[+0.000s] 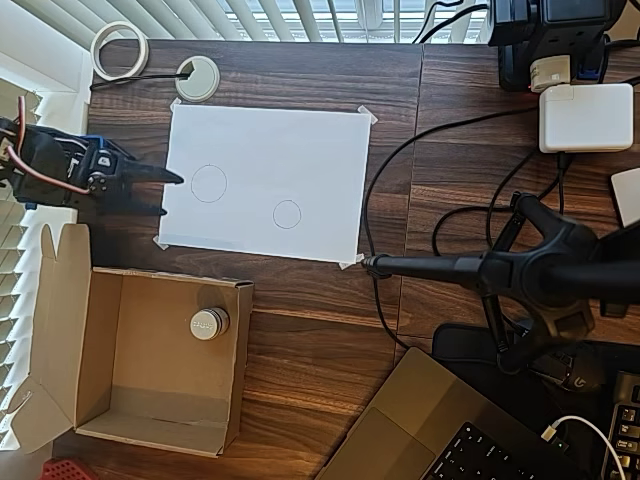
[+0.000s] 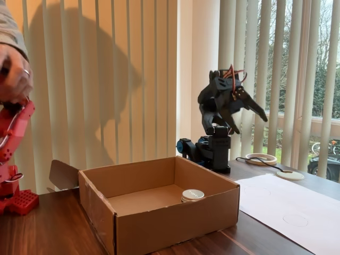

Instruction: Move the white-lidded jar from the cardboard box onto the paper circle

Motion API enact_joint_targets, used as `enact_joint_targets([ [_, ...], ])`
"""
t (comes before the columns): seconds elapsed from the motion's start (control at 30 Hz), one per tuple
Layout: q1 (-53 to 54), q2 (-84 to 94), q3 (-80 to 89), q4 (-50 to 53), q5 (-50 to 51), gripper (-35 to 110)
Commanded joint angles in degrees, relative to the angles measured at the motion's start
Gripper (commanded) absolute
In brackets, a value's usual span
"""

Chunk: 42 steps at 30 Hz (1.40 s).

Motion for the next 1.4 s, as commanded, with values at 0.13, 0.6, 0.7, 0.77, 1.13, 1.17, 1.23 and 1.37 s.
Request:
enact_joint_targets([
  [0.13, 18.54, -24.43, -21.97, -4.57, -14.33, 36],
  [0.6, 30.85, -59.33, -32.70, -20.74, -27.69, 38],
  [0.7, 29.71, -62.93, -33.31, -21.45, -28.13, 40],
  [0.77, 28.21, -63.72, -33.57, -21.45, -27.25, 43],
  [1.13, 23.55, -63.37, -27.95, -25.66, -27.77, 42],
  [1.17, 23.64, -63.72, -27.86, -25.93, -28.21, 42],
  [1.23, 23.64, -64.95, -28.83, -26.02, -28.48, 42],
  [1.37, 23.64, -68.20, -31.38, -26.02, -29.44, 42],
])
